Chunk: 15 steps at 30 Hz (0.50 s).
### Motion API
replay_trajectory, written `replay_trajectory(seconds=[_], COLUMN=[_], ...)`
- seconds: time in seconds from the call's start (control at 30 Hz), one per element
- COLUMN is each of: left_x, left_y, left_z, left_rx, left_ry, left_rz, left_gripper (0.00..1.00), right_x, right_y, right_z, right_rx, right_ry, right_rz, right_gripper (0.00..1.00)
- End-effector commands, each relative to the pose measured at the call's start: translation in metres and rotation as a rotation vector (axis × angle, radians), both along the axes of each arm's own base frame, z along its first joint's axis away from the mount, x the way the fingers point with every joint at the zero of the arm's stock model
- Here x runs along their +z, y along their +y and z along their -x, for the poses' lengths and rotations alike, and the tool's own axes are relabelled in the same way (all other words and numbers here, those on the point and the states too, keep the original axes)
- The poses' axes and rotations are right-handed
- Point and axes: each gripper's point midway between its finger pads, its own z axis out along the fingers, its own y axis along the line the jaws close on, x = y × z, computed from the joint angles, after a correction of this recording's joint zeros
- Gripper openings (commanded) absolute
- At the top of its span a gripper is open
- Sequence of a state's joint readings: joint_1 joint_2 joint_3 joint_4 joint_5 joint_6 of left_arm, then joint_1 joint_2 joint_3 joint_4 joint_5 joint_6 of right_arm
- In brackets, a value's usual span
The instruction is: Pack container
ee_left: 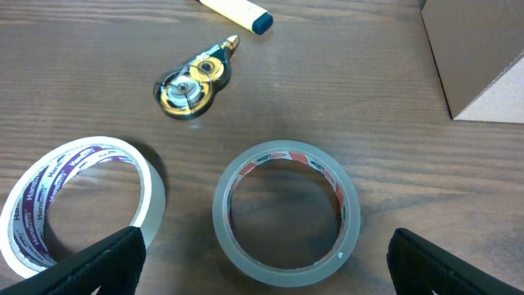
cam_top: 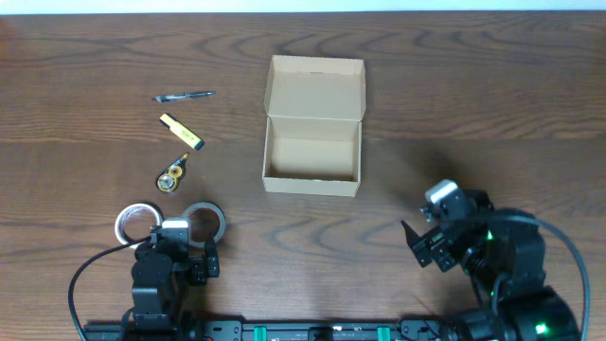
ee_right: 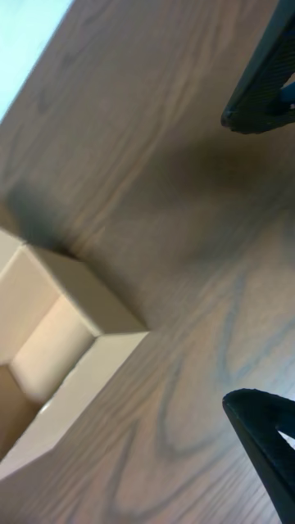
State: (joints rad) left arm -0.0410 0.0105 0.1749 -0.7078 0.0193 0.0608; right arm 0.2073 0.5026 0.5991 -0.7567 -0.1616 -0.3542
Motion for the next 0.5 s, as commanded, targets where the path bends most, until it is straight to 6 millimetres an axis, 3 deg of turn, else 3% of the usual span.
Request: replay_trajectory(seconds=[0.0,0.2,0.47], left_x=[-0.007,-0.007,-0.007], left_y=[0.001,0.001,0.001], left_z=[0.002,0.002,0.002], left_rx=[-0.005,-0.005,-0.005], left_ry=[0.018,0.018,0.018], left_rz=[-0.013,-0.013,-0.013], left_gripper=[0.95,0.95,0.95], right_x=[-0.017,-0.05,-0.095], right_y=[-0.008,-0.025,-0.029], right_z=[0.005,0.009,0.014], right_rx=[-0.028,-0.151,-0.19], right_ry=[-0.025,-0.06,-0.052], right_rz=[-0.009,-0.061,-0.089], right_gripper=[0.99,0.99,0.99])
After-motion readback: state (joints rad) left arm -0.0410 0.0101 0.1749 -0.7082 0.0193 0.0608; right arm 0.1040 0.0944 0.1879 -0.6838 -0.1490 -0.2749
